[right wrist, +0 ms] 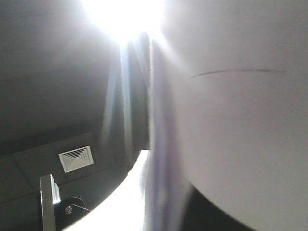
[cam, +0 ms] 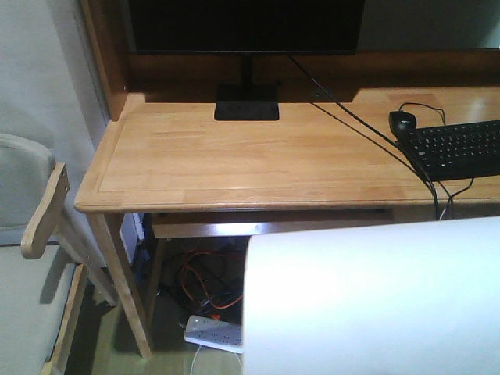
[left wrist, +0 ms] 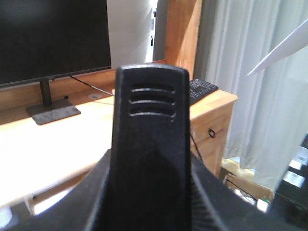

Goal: Grab stapler and paper to desk for stapling
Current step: 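Drive up to the desk in front of the monitor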

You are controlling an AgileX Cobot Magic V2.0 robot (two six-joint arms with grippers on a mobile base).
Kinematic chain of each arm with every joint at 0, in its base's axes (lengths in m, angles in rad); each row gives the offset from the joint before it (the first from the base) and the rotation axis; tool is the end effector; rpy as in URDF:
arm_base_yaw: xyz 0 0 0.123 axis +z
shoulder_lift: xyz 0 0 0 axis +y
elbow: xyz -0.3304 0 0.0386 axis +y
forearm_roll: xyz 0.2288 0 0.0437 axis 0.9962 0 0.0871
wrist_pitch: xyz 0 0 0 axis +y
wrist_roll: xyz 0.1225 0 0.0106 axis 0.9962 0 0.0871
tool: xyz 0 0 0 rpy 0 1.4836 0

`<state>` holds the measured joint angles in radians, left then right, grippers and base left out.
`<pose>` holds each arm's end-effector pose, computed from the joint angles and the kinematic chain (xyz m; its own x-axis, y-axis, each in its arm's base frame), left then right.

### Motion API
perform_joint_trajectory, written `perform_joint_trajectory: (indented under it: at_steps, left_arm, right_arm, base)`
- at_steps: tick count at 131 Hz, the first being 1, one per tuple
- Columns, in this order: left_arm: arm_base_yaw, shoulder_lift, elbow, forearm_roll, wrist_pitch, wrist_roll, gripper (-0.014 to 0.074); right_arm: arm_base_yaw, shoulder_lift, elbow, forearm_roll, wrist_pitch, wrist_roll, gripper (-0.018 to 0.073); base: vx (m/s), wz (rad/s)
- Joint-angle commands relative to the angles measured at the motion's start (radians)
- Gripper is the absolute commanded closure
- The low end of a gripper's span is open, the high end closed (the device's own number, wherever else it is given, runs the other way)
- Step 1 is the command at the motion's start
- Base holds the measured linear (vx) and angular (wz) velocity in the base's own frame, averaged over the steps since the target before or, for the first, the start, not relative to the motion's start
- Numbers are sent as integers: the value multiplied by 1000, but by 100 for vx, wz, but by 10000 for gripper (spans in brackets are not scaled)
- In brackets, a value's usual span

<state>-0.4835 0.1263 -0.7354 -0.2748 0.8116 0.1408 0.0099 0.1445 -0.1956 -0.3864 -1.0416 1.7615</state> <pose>-0.0469 -0.0027 0.3580 -0.1169 0.0051 -0.9931 0.6241 0.7782 -0.0695 -0.0475 0.0395 0.3700 -0.1326 0.9443 -0.3013 -0.9127 0.0022 0.4087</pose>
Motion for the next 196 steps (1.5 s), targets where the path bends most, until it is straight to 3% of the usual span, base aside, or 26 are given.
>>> perform_joint_trajectory:
  at_steps: [1,196]
  left_arm:
    - [-4,15,-28,-24,-118,1,596]
    - [-4,15,-28,-24,-118,1,596]
  right_arm:
    - [0,13,-28,11,-27,-10,565]
    - [0,13,-28,10,-27,-10,565]
  base:
    - [35,-9]
    - [23,2]
